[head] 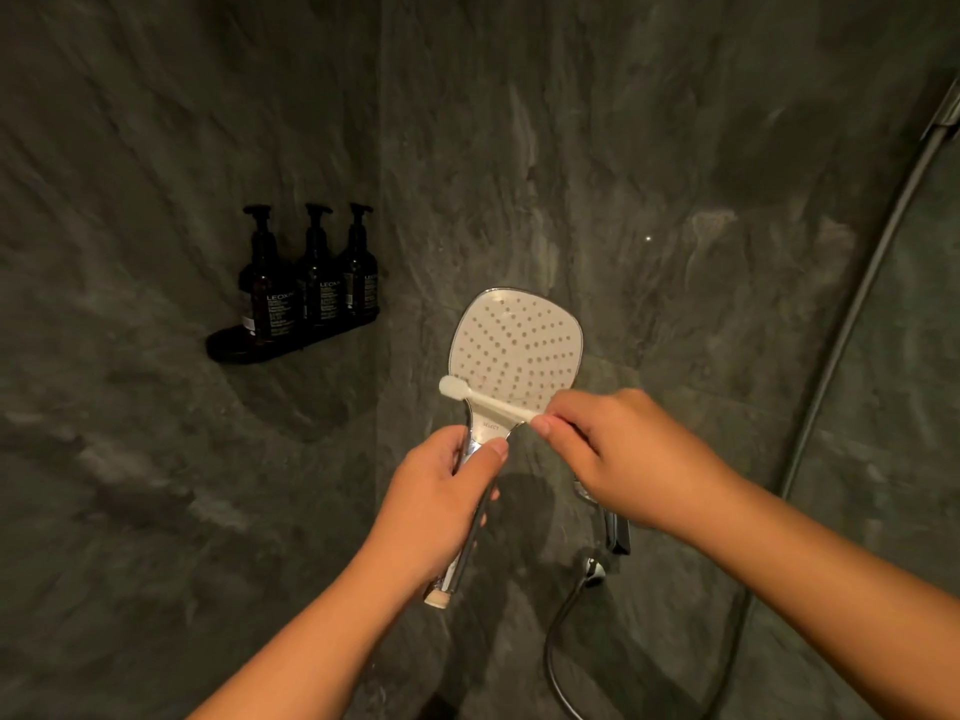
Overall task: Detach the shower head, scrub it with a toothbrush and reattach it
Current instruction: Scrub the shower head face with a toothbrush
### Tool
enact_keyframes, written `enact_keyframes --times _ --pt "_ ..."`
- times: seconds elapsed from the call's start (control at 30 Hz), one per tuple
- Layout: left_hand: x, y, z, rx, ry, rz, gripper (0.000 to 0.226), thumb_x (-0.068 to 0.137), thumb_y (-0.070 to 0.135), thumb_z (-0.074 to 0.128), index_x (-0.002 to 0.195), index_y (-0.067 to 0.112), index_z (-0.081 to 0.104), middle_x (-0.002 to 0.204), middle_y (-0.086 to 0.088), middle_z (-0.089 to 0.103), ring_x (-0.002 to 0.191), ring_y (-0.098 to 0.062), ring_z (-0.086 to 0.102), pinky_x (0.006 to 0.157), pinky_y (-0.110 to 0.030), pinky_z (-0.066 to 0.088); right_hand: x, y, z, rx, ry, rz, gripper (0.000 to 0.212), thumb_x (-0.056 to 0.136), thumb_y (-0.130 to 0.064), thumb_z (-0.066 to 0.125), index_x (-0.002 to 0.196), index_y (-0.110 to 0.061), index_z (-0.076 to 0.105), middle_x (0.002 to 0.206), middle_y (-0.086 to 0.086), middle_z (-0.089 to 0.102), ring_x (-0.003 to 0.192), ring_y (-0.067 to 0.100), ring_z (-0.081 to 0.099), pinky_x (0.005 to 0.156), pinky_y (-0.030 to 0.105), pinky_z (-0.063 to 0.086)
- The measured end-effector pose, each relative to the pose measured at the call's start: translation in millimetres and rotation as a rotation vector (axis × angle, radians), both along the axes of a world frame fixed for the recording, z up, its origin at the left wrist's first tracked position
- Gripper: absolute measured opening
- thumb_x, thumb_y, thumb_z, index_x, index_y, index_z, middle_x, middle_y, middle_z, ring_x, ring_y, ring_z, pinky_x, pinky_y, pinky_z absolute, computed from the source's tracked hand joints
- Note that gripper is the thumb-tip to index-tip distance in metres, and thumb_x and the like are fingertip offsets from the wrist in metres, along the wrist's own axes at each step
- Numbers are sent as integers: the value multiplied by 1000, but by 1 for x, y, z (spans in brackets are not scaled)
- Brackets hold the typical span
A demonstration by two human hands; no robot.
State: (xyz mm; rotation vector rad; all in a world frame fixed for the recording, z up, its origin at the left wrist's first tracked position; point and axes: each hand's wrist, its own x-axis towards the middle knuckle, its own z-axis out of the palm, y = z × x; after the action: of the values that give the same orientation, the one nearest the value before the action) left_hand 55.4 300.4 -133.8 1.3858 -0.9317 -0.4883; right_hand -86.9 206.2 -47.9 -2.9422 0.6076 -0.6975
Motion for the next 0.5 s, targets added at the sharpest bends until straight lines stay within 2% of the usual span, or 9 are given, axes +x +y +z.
enact_keyframes --times 0.17,0.23,0.37,0.43,0.5 --pt "1 1 1 19 -14 10 36 76 56 56 80 21 64 62 1 66 52 -11 59 54 -36 49 5 -11 24 -52 -84 -43 35 94 -45 39 67 -24 41 57 1 51 59 30 54 57 45 47" --pt "0 0 1 15 1 4 32 79 52 57 79 21 64 61 2 66 52 -11 59 54 -36 49 6 -9 22 -62 -76 -35 35 93 -47 38 66 -25 40 57 1 51 59 31 54 56 44 47" --pt "-1 1 2 7 21 4 21 88 41 60 82 21 65 62 1 66 54 -12 60 55 -37 49 2 5 -4 -64 50 4 36 93 -50 33 75 -24 48 63 1 56 65 30 59 56 41 47" --pt "-1 2 3 5 0 -6 20 89 40 60 83 21 65 63 0 66 55 -12 59 55 -36 49 2 1 -1 -82 30 -2 36 94 -48 36 78 -20 53 66 4 61 66 29 60 57 42 47" --pt "-2 2 6 -5 -10 -23 20 89 39 59 82 21 64 62 1 65 53 -12 57 52 -34 47 5 -3 9 -89 -24 5 34 94 -46 38 74 -21 50 62 2 57 62 29 57 56 43 47"
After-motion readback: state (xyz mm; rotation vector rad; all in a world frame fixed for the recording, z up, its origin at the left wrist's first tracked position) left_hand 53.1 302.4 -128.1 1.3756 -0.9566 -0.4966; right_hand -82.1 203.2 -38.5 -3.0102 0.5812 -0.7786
